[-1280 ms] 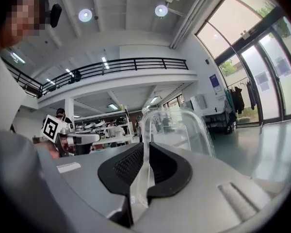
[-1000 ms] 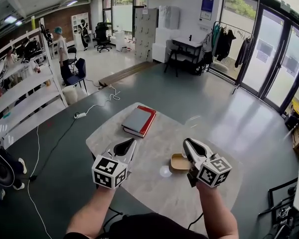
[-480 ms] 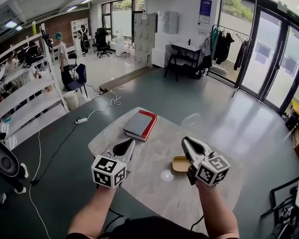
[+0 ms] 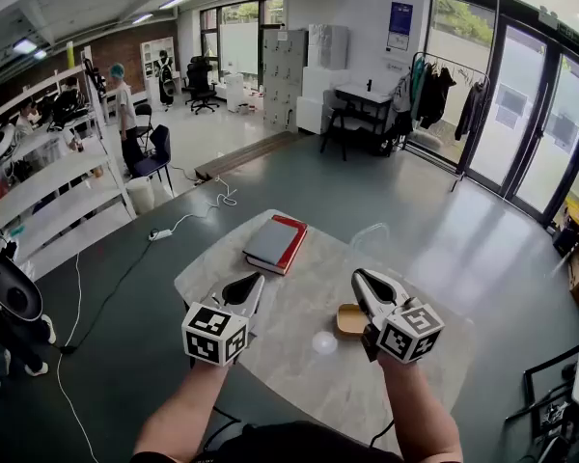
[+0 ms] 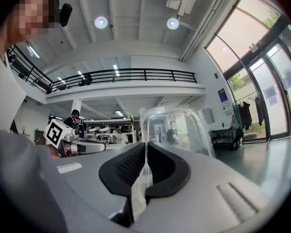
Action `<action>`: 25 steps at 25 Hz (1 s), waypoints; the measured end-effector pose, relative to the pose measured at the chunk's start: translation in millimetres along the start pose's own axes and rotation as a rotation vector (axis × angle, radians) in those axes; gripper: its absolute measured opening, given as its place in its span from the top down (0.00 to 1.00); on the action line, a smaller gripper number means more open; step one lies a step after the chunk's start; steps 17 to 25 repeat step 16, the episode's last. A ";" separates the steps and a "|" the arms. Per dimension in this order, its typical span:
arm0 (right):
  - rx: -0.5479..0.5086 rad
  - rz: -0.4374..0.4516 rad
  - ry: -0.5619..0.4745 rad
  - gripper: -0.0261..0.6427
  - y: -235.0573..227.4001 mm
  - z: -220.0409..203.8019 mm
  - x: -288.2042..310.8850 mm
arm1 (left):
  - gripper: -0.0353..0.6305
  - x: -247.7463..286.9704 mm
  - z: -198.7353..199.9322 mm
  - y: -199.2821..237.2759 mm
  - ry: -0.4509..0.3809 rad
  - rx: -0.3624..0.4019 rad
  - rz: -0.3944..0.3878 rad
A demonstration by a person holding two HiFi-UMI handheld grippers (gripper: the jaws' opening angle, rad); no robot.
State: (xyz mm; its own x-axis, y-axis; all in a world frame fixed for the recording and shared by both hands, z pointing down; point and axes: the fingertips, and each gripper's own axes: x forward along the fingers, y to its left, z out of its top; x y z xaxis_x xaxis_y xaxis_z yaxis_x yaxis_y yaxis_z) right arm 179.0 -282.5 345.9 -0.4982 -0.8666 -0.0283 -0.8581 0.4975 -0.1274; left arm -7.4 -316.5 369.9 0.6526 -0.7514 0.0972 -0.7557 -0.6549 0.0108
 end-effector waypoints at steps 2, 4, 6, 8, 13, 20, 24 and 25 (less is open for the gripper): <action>0.001 0.005 0.001 0.92 2.7 2.6 -0.5 | 0.94 -1.7 1.5 -1.1 0.002 -0.002 0.000; 0.002 0.008 0.003 0.92 4.9 3.0 0.1 | 0.94 -2.9 2.3 -0.5 0.001 -0.007 0.001; 0.002 0.008 0.004 0.92 6.9 1.2 0.6 | 0.94 -5.3 0.8 0.7 0.000 -0.009 0.000; 0.002 0.006 0.000 0.92 8.6 1.3 1.9 | 0.94 -7.2 0.2 3.5 0.001 -0.006 0.001; -0.002 0.010 -0.001 0.92 9.8 3.2 2.5 | 0.94 -8.2 2.4 4.9 -0.003 -0.006 0.006; -0.002 0.011 -0.001 0.92 7.6 4.7 -0.5 | 0.94 -6.9 3.5 0.9 -0.004 -0.005 0.006; -0.002 0.011 -0.001 0.92 7.6 4.7 -0.5 | 0.94 -6.9 3.5 0.9 -0.004 -0.005 0.006; -0.002 0.011 -0.001 0.92 7.6 4.7 -0.5 | 0.94 -6.9 3.5 0.9 -0.004 -0.005 0.006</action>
